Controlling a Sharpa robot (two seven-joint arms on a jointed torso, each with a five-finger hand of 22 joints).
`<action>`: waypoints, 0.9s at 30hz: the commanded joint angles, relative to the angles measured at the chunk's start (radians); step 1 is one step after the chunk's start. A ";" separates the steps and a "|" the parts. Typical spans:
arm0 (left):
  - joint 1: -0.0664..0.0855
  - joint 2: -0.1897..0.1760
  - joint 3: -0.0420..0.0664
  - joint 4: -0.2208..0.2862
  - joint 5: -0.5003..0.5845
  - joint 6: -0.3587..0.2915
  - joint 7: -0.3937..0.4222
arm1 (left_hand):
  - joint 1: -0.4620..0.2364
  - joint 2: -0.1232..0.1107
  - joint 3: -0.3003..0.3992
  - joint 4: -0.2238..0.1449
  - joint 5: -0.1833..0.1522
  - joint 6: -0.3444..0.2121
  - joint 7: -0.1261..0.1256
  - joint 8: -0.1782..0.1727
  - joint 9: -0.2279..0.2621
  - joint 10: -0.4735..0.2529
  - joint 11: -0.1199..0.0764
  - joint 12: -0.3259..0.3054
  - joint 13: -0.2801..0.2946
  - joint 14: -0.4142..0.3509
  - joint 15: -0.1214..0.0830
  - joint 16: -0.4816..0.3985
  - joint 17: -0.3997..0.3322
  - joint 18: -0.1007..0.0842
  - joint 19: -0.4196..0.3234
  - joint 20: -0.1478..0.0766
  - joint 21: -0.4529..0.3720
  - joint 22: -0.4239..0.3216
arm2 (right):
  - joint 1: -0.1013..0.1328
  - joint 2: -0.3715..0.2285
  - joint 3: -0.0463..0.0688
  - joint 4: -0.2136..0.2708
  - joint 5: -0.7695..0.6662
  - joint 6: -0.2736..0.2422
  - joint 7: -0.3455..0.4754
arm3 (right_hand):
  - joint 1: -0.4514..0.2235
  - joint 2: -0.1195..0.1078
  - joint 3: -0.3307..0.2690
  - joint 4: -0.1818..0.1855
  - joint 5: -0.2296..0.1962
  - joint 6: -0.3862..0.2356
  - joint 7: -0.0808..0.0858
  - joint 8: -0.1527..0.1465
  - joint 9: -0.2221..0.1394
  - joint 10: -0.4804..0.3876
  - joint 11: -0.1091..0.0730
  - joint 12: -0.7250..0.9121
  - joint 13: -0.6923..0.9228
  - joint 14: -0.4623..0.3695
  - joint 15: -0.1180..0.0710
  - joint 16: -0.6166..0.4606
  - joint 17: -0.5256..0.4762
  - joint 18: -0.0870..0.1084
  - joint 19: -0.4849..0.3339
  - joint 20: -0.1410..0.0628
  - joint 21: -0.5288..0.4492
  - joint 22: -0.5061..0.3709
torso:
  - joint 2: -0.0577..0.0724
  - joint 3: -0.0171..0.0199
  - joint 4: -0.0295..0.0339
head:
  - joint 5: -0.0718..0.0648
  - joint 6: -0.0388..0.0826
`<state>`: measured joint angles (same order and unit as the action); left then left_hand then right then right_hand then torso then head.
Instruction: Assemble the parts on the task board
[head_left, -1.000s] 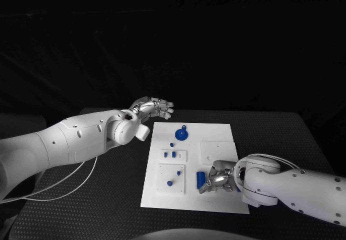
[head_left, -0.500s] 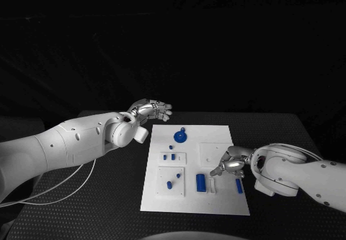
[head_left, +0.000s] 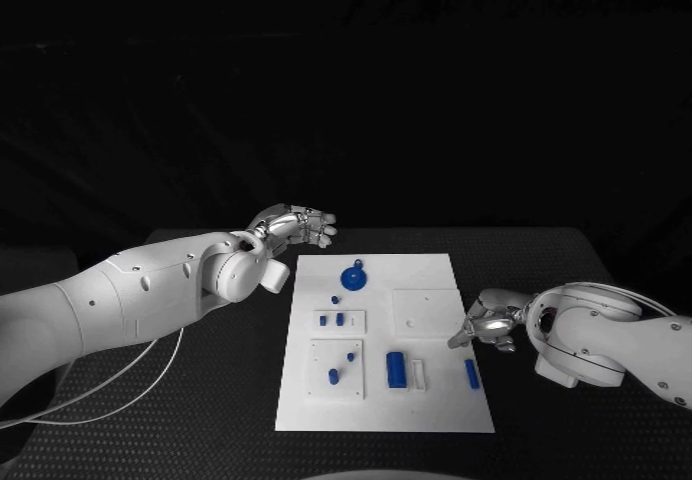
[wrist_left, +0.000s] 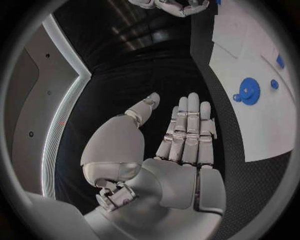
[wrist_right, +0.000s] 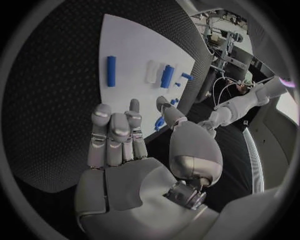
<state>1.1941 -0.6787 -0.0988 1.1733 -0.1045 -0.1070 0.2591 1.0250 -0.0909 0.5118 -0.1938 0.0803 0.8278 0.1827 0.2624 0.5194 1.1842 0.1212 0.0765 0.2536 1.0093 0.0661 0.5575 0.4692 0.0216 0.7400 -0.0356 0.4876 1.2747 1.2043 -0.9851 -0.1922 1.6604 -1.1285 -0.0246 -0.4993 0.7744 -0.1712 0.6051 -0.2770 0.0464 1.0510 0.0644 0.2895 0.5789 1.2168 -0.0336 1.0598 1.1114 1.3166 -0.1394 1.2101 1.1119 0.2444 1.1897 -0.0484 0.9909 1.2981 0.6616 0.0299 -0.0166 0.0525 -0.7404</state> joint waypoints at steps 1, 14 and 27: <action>0.001 0.001 0.000 0.002 -0.001 0.012 0.006 | -0.005 -0.003 0.000 0.005 0.000 -0.007 0.002 0.003 -0.001 -0.008 -0.001 0.002 -0.001 0.004 0.005 -0.004 0.002 0.009 0.003 0.007 -0.004 0.001 | -0.001 -0.015 -0.002 0.003 -0.107 0.131 -0.094 | 0.004 0.004 0.007 0.005 0.002 -0.010 0.018 0.007 0.002 0.006 0.004 -0.002 0.001 0.002 0.007 -0.002 -0.001 0.017 0.001 -0.005 -0.001 -0.001 | 0.001 -0.0011 -0.0001 | -0.027 0.003; 0.001 0.003 0.000 0.004 -0.002 0.012 0.006 | -0.005 -0.004 0.000 0.005 -0.001 -0.006 0.001 0.004 -0.001 -0.007 -0.001 0.002 -0.001 0.005 0.005 -0.005 0.003 0.009 0.003 0.007 -0.004 0.002 | -0.005 -0.035 -0.028 0.008 -0.178 0.126 -0.103 | -0.012 0.021 0.013 0.013 0.002 0.006 0.013 0.016 0.012 0.007 0.000 -0.004 0.003 0.001 0.006 -0.001 -0.001 0.017 -0.005 0.004 0.000 0.002 | 0.000 -0.0014 0.0006 | -0.071 0.005; 0.001 0.001 0.000 0.006 -0.003 0.013 0.006 | -0.005 -0.004 0.000 0.006 -0.001 -0.006 0.001 0.004 -0.001 -0.007 -0.001 0.002 -0.001 0.005 0.005 -0.006 0.005 0.009 0.004 0.007 -0.004 0.003 | -0.041 0.001 -0.033 0.010 -0.177 0.081 -0.101 | -0.041 0.021 0.005 0.020 0.002 0.010 0.010 0.017 0.015 0.009 -0.002 -0.006 0.003 0.001 0.004 -0.001 -0.001 0.017 -0.006 0.008 0.001 0.003 | 0.001 -0.0011 0.0021 | -0.075 -0.003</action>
<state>1.1941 -0.6784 -0.0995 1.1765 -0.1052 -0.1070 0.2585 1.0251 -0.0909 0.5118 -0.1938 0.0803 0.8279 0.1828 0.2624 0.5194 1.1842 0.1212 0.0765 0.2536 1.0093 0.0662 0.5575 0.4723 0.0219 0.7436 -0.0321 0.4876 1.2764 1.1664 -0.9860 -0.2257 1.6689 -1.2917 0.0662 -0.5969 0.7409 -0.1511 0.6101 -0.2605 0.0464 1.0566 0.0702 0.3020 0.5924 1.2206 -0.0376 1.0597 1.1136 1.3167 -0.1392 1.2101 1.1120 0.2465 1.1861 -0.0447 0.9909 1.3006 0.6629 0.0290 -0.0146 -0.0245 -0.7417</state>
